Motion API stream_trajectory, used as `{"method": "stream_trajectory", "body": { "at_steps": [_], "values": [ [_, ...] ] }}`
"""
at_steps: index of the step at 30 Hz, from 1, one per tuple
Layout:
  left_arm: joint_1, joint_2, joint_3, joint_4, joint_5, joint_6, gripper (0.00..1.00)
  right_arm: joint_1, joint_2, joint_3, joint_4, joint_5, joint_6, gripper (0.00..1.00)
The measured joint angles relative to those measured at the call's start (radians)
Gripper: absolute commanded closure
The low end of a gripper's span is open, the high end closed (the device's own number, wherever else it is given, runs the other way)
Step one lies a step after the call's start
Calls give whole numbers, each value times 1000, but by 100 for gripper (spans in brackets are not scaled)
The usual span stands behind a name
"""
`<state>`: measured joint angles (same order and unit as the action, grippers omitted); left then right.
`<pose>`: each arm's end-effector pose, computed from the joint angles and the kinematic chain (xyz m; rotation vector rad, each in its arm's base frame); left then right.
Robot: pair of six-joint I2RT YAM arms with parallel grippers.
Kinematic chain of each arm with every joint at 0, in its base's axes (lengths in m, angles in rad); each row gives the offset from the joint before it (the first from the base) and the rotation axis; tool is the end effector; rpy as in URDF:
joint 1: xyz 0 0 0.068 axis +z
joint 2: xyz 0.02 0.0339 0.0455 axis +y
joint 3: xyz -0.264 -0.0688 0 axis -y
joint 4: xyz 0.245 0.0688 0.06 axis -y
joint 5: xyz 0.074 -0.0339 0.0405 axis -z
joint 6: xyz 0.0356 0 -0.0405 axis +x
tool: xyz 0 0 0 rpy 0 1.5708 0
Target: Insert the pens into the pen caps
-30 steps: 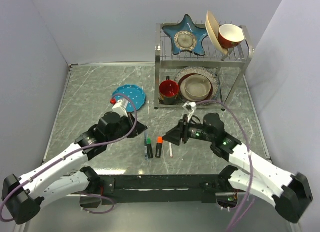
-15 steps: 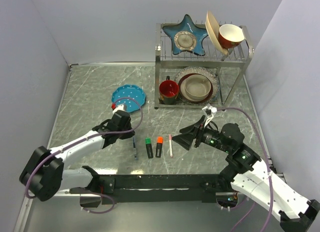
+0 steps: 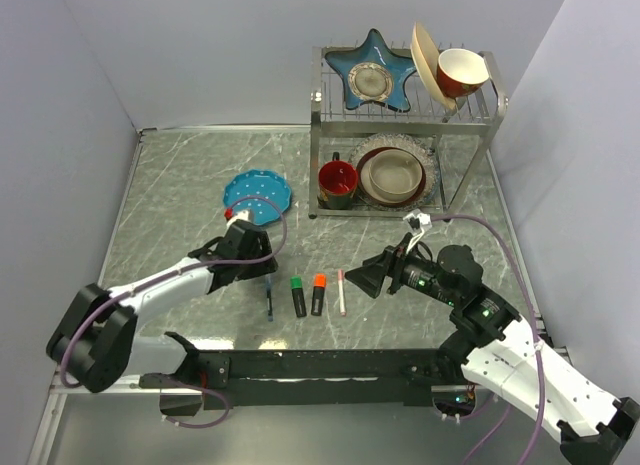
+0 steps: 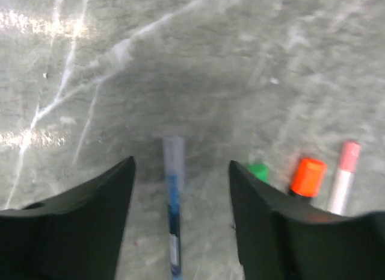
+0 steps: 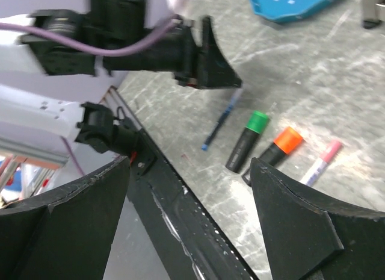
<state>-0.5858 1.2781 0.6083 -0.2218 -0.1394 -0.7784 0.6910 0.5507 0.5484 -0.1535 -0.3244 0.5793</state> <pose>0.2042 -0.1295 0.1762 -0.3015 2.4801 -0.4209 0.1057 0.1022 0.2944 -0.3637 1.8425 1.1887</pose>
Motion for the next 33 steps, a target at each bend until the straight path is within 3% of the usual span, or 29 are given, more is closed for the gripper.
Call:
{"method": "stream_trajectory", "body": {
  "at_steps": [3,5,10,16,23,33],
  "values": [
    [0,-109,19,-45,29,24,5,0,-4,13,-34,40,0,11],
    [0,-206,38,-56,53,44,1,0,-5,26,-65,72,0,10],
    [0,-478,81,-45,146,106,1,0,-2,83,-134,161,0,9],
    [0,-702,78,-23,282,168,0,0,-18,115,-171,261,16,8],
    [0,-843,26,-7,345,195,1,0,-38,141,-182,332,26,7],
    [0,-892,17,-12,343,217,1,0,-53,144,-194,375,37,6]
  ]
}}
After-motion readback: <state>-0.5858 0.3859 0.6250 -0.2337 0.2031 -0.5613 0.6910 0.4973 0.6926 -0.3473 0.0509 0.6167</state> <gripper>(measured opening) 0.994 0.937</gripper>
